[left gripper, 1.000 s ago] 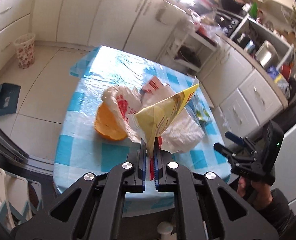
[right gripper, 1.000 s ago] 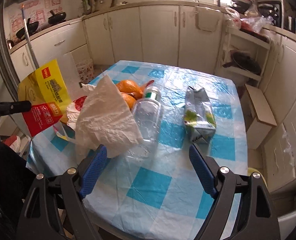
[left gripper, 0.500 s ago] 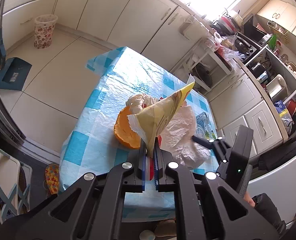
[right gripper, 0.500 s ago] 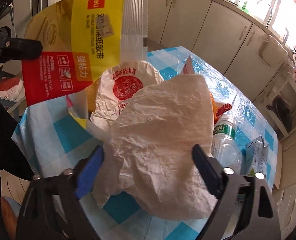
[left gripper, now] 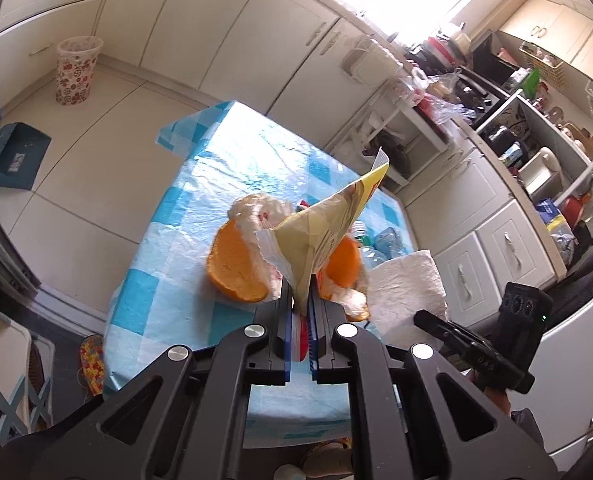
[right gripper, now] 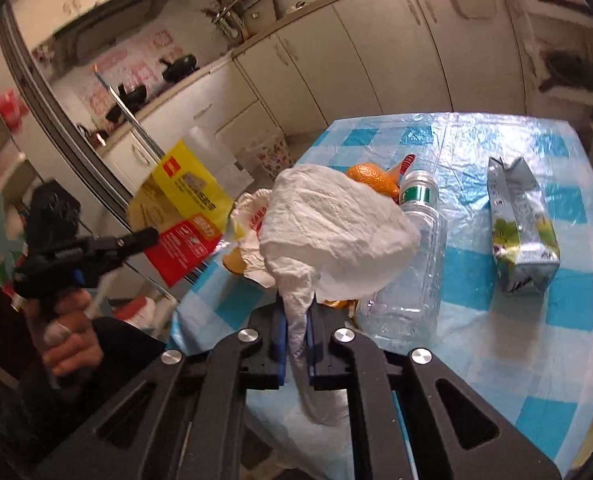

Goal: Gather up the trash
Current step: 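Carry both items to the yellow bin and open both tools over it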

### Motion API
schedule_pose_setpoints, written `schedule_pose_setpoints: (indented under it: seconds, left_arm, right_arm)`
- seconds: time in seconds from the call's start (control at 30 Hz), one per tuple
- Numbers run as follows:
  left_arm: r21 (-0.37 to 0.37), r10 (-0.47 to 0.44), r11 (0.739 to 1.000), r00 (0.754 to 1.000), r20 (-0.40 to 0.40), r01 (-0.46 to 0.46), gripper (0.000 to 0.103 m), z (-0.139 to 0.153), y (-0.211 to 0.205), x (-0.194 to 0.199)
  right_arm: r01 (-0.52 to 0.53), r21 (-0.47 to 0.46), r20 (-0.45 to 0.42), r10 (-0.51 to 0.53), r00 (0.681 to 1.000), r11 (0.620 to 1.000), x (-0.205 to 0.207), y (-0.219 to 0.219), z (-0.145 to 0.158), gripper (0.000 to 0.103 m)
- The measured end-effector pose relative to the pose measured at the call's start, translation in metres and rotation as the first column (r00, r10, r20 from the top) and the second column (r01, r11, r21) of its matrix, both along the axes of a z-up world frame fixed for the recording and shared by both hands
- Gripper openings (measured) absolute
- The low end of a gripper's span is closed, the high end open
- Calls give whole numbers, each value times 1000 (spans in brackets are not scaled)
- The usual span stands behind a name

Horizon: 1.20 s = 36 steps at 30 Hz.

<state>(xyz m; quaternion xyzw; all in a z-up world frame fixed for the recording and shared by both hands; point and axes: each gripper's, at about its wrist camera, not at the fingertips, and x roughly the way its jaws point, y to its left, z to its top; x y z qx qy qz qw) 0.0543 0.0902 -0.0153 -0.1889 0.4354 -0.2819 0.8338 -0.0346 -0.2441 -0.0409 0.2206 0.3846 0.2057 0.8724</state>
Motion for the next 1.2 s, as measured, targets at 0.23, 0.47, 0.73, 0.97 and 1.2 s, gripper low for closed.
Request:
schedule_pose_setpoints:
  seconds: [0.23, 0.47, 0.73, 0.97, 1.2]
  left_arm:
    - [-35, -88, 995, 994, 67, 90, 6, 15, -23, -13]
    - [-119, -293, 945, 950, 110, 305, 6, 34, -85, -31]
    - [-90, -534, 840, 844, 41, 536, 6, 31, -228, -67]
    - [-33, -615, 788, 781, -111, 615, 6, -20, -360, -86]
    - [59, -552, 811, 794, -254, 582, 6, -81, -432, -83]
  right_arm:
    - [67, 288, 1, -70, 998, 955, -20, -59, -1, 7]
    - [290, 161, -31, -288, 957, 943, -59, -119, 11, 7]
    - [568, -48, -261, -559, 787, 822, -93, -215, -45, 7]
    - [572, -132, -509, -550, 662, 810, -75, -268, -129, 7]
    - [666, -113, -601, -584, 546, 738, -79, -313, -162, 40]
